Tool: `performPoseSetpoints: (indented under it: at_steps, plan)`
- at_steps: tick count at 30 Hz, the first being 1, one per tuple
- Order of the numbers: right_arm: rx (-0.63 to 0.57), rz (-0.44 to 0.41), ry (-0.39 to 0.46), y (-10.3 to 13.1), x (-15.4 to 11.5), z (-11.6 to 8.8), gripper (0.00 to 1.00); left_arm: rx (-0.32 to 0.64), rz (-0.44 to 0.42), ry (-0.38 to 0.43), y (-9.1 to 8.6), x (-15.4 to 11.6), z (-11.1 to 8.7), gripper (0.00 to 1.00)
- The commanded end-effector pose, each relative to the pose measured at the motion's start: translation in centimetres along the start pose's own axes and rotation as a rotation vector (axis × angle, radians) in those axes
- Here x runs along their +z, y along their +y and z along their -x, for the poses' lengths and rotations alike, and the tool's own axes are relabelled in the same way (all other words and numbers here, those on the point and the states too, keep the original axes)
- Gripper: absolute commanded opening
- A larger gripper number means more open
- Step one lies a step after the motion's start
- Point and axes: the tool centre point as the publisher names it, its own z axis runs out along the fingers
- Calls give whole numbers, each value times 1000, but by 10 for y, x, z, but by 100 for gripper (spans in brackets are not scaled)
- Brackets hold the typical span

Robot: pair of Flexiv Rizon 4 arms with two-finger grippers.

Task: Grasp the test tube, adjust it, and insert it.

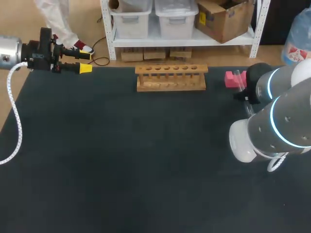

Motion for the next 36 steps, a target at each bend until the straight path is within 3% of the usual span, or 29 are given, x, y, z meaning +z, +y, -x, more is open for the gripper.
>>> performPoseSetpoints:
  at_steps: [1, 12, 22, 28, 36]
  plan:
    - [4, 130, 4, -3, -1, 1, 0, 1, -1, -1, 1, 0, -1, 100]
    - [42, 106, -10, -2, -6, 2, 0, 1, -1, -1, 1, 0, -1, 100]
    - [83, 38, -59, 4, -41, 18, 0, 1, -1, -1, 1, 0, -1, 100]
    - [116, 15, -84, 26, -66, 30, 0, 1, -1, -1, 1, 0, -1, 100]
    - [126, -24, -107, 73, -85, 54, 0, 1, -1, -1, 1, 0, -1, 100]
